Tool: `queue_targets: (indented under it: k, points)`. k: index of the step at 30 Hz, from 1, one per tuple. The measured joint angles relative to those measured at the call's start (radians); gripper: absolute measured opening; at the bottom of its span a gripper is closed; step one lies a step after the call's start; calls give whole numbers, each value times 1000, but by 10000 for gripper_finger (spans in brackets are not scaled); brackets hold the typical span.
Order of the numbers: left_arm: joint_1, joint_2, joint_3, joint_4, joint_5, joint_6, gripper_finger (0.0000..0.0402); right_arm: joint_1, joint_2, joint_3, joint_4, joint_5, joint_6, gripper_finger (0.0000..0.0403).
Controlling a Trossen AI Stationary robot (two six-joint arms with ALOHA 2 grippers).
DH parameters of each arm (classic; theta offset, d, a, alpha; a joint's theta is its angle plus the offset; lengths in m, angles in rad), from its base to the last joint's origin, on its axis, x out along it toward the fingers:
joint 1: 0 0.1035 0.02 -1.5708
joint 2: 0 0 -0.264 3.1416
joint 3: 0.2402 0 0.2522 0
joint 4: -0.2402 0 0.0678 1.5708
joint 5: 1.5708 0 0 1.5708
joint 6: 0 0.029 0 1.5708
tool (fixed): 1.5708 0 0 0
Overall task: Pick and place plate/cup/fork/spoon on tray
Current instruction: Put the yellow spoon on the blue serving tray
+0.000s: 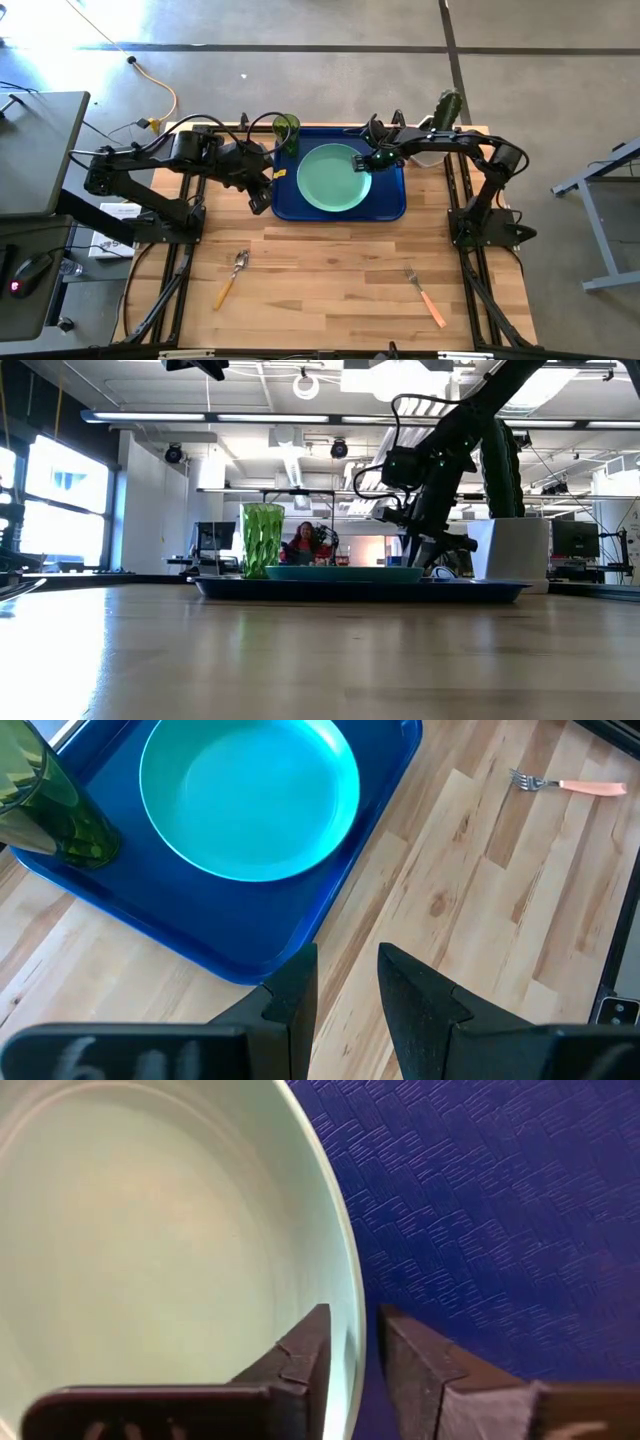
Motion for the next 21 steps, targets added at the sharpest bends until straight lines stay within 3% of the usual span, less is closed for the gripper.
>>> queue_targets:
  k: [21]
  points:
    - [0,0,0,0,0,0,99,0,-68,0,-15,36,-4,85]
